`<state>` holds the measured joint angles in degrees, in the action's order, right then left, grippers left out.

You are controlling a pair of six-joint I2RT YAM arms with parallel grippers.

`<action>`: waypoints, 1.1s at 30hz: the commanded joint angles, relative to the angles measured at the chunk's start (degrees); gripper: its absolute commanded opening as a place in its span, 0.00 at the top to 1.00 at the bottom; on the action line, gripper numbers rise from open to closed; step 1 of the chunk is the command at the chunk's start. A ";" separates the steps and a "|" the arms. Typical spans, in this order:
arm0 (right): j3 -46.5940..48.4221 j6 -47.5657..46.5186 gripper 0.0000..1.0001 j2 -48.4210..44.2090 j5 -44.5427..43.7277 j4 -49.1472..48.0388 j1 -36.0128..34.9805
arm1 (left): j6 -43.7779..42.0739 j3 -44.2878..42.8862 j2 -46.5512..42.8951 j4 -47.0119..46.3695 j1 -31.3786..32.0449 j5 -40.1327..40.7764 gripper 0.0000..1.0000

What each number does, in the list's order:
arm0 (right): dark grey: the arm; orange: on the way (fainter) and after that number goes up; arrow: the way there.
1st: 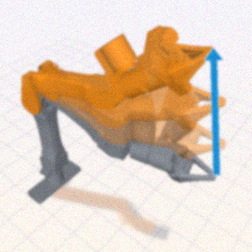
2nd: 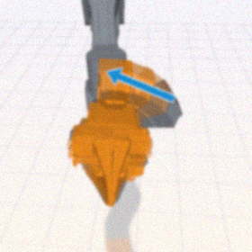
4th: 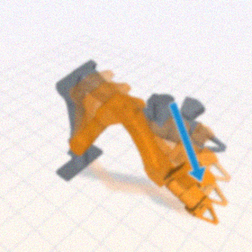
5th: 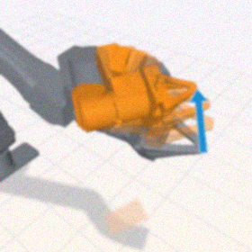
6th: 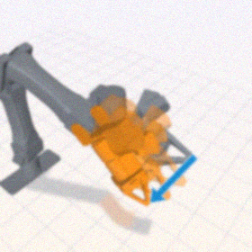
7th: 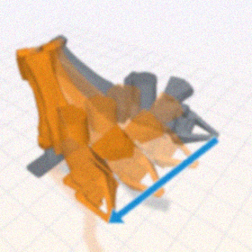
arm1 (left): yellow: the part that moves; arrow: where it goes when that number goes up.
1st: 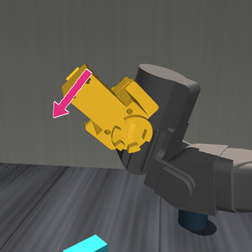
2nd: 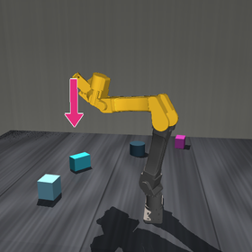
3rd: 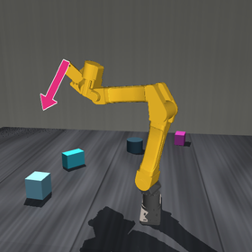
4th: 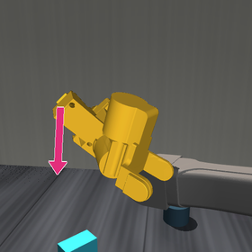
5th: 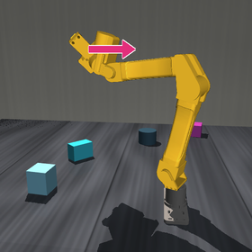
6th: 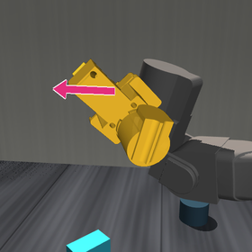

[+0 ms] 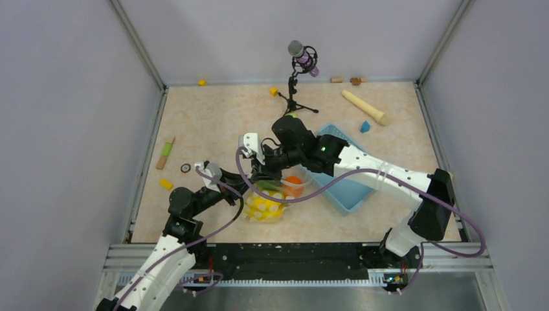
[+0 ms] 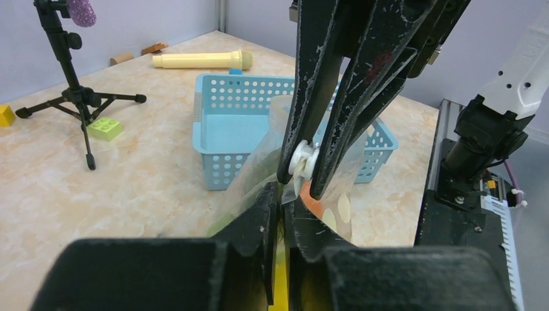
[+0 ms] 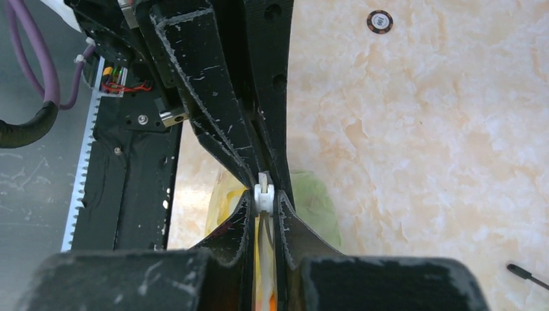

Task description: Place the food in the zip-top bag and seal the zipper

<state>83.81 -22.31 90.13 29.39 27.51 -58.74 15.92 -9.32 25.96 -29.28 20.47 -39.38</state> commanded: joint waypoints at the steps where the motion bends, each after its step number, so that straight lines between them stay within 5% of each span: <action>1: 3.73 3.46 1.00 -1.29 -1.95 -0.61 -0.64 | -1.13 -2.45 -0.95 -1.25 0.05 -1.27 0.71; 4: 5.00 3.46 1.00 -0.37 -1.54 1.18 -0.60 | -1.48 -2.83 -1.07 -2.07 -0.04 -3.17 0.46; 8: 6.58 2.70 1.00 0.91 0.17 3.20 -0.67 | -2.47 -3.76 0.39 -2.89 0.04 -3.14 0.41; 13: 7.94 0.41 1.00 1.22 2.35 6.00 -0.63 | -4.04 -5.77 4.25 -3.25 0.05 -5.02 0.53; 18: 9.01 -0.34 1.00 1.68 1.99 8.12 -0.61 | -6.65 -7.62 6.49 -1.63 0.08 -10.06 1.00; 33: 8.74 -4.17 1.00 2.70 -10.37 16.31 -0.64 | -6.09 -5.79 3.95 1.06 0.04 -0.37 1.00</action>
<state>91.92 -26.02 92.53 24.49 39.38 -59.09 9.37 -14.63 31.22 -25.89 20.73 -44.07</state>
